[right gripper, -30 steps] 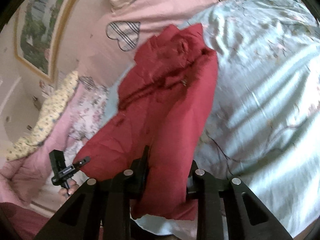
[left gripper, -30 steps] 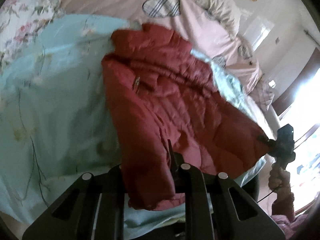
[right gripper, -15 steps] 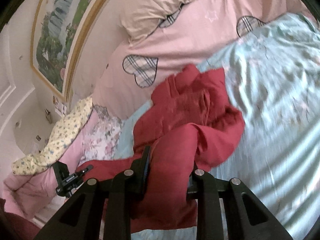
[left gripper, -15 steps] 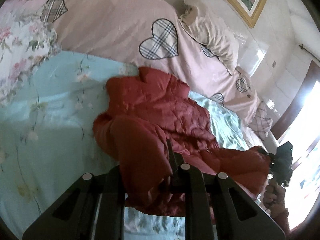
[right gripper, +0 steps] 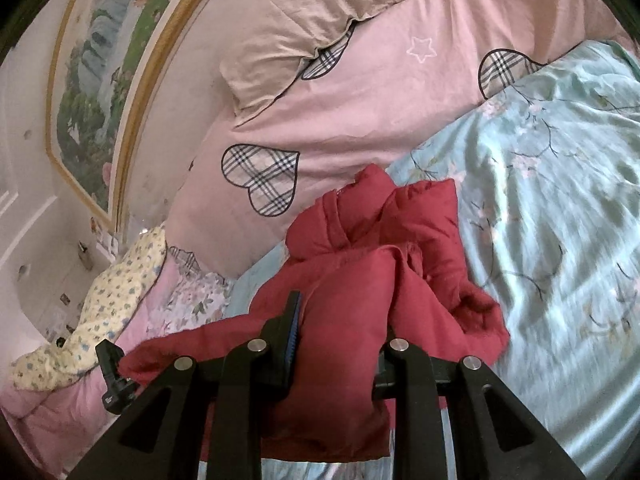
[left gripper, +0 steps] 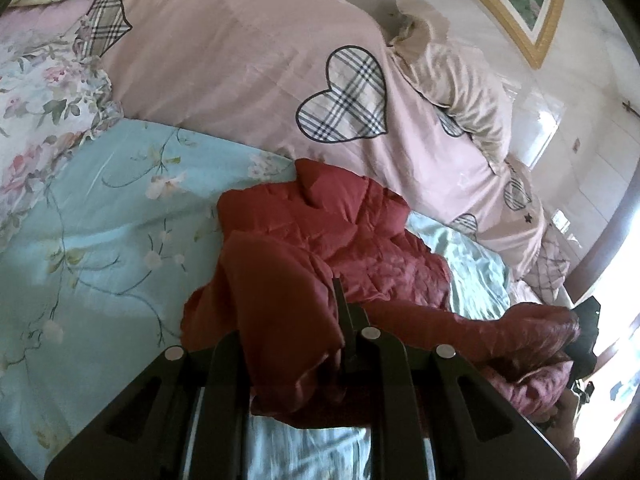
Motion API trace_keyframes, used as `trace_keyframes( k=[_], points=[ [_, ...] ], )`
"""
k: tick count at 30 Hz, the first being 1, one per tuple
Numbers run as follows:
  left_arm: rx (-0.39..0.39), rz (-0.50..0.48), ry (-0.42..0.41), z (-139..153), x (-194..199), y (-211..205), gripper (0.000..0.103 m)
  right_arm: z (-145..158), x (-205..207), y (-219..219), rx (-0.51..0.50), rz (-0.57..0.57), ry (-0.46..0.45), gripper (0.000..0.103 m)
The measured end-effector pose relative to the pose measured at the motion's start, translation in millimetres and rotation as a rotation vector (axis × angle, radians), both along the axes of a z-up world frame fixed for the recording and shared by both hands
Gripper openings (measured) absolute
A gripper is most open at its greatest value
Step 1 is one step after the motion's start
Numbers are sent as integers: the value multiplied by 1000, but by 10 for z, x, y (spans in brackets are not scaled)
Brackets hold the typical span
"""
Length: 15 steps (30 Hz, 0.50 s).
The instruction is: Fold large clothes
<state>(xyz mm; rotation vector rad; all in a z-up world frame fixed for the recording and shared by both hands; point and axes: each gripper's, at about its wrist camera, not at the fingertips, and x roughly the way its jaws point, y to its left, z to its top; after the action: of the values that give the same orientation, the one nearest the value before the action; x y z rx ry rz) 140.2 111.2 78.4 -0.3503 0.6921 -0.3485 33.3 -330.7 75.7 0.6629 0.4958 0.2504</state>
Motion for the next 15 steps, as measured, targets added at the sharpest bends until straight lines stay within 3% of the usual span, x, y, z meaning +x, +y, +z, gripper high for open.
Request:
trace_keyframes(
  k=[15],
  points=[
    [38,49,49,-32,832,-155,15,14,798,-151,0,-77,20,26]
  ],
)
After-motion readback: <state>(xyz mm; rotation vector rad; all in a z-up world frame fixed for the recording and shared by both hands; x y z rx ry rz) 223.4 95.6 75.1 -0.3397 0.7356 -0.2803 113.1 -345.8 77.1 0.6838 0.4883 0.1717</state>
